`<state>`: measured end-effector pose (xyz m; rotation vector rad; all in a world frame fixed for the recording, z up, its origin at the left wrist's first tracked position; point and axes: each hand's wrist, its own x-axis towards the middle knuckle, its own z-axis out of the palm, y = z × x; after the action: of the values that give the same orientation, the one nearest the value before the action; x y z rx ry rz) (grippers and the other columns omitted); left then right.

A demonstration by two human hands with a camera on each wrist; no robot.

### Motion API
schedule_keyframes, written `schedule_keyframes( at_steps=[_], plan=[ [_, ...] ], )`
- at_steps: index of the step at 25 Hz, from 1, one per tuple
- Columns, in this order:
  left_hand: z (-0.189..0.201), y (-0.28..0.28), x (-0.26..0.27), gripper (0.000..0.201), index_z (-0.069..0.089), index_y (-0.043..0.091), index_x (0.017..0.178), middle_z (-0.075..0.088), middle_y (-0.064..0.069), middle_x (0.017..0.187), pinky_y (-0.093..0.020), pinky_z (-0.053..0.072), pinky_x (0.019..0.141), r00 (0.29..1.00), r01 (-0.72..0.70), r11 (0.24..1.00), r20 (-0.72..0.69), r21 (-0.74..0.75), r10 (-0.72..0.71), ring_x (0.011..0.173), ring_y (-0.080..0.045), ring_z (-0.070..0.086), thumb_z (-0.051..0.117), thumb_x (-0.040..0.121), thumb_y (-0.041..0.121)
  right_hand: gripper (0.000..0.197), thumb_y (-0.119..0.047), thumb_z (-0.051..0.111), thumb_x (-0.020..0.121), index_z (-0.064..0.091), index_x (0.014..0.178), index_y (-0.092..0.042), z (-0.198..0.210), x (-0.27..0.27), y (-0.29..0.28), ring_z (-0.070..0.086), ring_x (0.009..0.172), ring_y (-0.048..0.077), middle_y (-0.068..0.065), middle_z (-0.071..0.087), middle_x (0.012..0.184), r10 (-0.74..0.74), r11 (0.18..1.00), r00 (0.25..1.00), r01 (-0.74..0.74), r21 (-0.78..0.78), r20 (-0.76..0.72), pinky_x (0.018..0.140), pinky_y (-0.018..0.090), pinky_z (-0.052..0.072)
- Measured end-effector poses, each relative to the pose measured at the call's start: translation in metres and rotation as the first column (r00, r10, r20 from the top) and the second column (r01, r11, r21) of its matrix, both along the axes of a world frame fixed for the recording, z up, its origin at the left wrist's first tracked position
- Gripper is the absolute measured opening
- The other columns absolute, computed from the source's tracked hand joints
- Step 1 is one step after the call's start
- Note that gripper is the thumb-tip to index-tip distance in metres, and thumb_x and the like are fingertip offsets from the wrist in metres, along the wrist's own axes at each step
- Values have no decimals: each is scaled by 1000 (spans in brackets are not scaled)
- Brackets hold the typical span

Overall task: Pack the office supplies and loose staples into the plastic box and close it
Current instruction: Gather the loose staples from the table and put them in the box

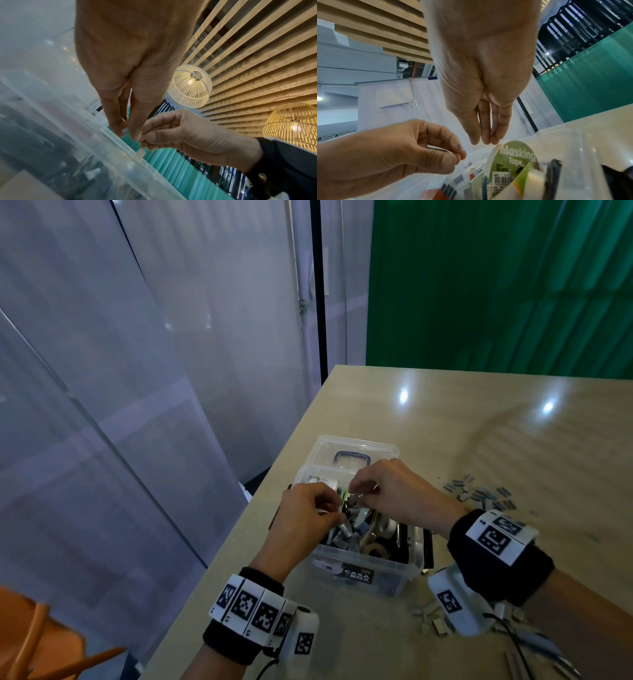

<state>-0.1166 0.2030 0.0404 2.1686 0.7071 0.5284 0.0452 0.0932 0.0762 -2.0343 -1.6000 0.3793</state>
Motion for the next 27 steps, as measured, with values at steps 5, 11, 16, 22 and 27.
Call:
schedule_keyframes(
  at_steps=[5, 11, 16, 22, 27],
  plan=[
    [3, -4, 12, 13, 75, 13, 88, 72, 5, 83, -5, 50, 69, 999, -49, 996, -4, 75, 50, 77, 0, 67, 81, 80, 20, 11, -15, 72, 90, 79, 98, -18, -1, 14, -21, 69, 81, 1, -6, 76, 91, -30, 999, 999, 31, 10, -35, 75, 13, 55],
    [28, -32, 35, 4, 74, 15, 82, 71, 8, 76, -8, 48, 69, 995, -3, 991, 97, 130, -9, 73, 1, 65, 75, 85, 18, 9, -18, 75, 86, 80, 92, -23, 1, 43, -56, 69, 78, -3, -13, 76, 84, -102, 990, 986, 113, 79, -133, 77, 20, 57],
    [31, -84, 85, 6, 74, 15, 83, 71, 8, 76, -14, 52, 70, 980, 144, 983, 125, 113, -158, 71, -2, 66, 75, 86, 20, 7, -21, 75, 89, 80, 93, -22, 4, 74, -104, 68, 75, -2, -12, 75, 81, -161, 981, 978, 173, 85, -132, 69, 16, 50],
    [6, -153, 139, 8, 75, 16, 96, 73, 1, 87, -24, 56, 73, 942, 335, 941, -40, 59, -333, 77, -9, 67, 70, 90, 20, 5, -21, 75, 89, 80, 87, -22, -17, 114, -180, 67, 67, 4, -6, 73, 74, -222, 974, 960, 227, 9, -172, 62, 21, 51],
    [-44, -182, 161, 19, 74, 14, 103, 71, -6, 99, -35, 53, 83, 884, 406, 906, -302, 117, -357, 90, -18, 65, 71, 86, 23, 5, -28, 75, 88, 74, 92, -25, -55, 127, -217, 63, 76, 5, -7, 70, 86, -276, 932, 954, 237, -274, -114, 66, 22, 46]
  ],
)
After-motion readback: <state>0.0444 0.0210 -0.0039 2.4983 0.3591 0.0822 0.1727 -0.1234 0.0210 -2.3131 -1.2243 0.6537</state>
